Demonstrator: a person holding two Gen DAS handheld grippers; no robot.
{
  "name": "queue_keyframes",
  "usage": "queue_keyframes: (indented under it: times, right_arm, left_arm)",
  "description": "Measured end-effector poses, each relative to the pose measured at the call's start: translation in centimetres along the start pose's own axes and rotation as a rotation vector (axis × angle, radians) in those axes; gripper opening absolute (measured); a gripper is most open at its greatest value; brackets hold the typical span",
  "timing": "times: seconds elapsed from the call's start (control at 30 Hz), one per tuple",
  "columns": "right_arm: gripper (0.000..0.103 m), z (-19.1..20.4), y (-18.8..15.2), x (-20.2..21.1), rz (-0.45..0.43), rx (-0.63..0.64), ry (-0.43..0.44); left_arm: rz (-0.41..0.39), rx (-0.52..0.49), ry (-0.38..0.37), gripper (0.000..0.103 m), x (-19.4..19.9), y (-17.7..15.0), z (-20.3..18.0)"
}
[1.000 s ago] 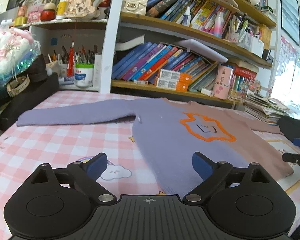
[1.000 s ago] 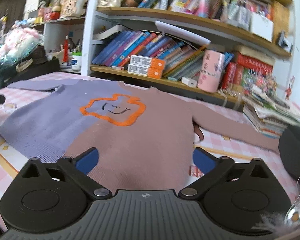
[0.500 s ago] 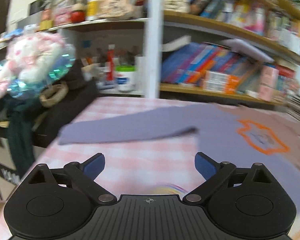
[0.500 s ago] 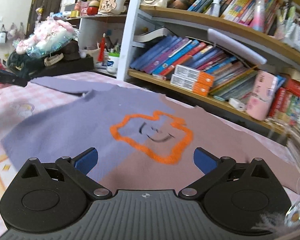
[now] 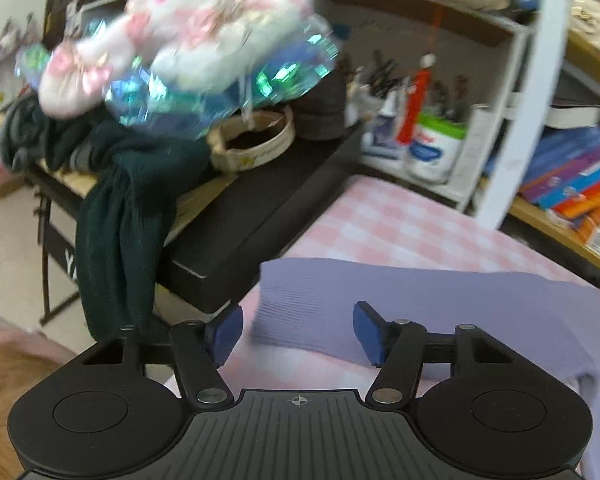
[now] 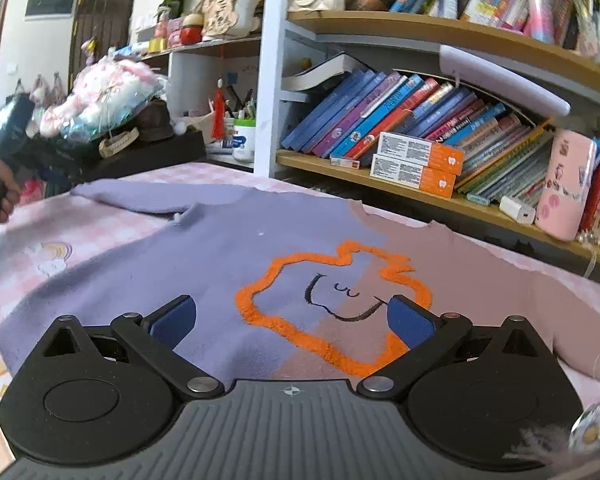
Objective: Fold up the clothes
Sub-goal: 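Grasp the lavender sleeve cuff with the left gripper and lift it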
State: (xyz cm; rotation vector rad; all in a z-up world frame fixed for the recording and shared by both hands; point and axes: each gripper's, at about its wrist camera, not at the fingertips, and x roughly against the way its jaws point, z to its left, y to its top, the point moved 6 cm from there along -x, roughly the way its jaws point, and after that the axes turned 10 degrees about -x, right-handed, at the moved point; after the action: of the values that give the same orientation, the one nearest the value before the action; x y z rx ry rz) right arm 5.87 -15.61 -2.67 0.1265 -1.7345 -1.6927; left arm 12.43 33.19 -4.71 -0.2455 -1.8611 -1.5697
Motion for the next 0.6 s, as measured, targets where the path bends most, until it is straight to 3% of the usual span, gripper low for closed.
queue_keyframes:
  times: [0.1, 0.17, 0.47, 0.53, 0.6]
  right_arm:
    - [0.103, 0.0, -0.1, -0.2, 0.018, -0.004, 0.009]
    - [0.103, 0.1, -0.2, -0.4, 0.037, -0.005, 0.025]
    - [0.103, 0.2, -0.2, -0.2, 0.028, 0.005, 0.014]
    - [0.103, 0.1, -0.1, -0.2, 0.022, 0.004, 0.012]
    - [0.103, -0.1, 0.0, -0.1, 0.015, -0.003, 0.011]
  left_arm:
    - [0.005, 0.043, 0.005, 0.058, -0.9, 0.1, 0.1]
    - [0.011, 0.100, -0.043, 0.051, -0.7, 0.2, -0.2]
    - [0.043, 0.330, -0.379, 0.054, -0.3, -1.1, -4.5]
    - [0.052, 0.316, -0.375, 0.054, -0.5, -1.2, -5.3]
    - [0.031, 0.302, -0.299, 0.054, -0.8, -0.7, -4.7]
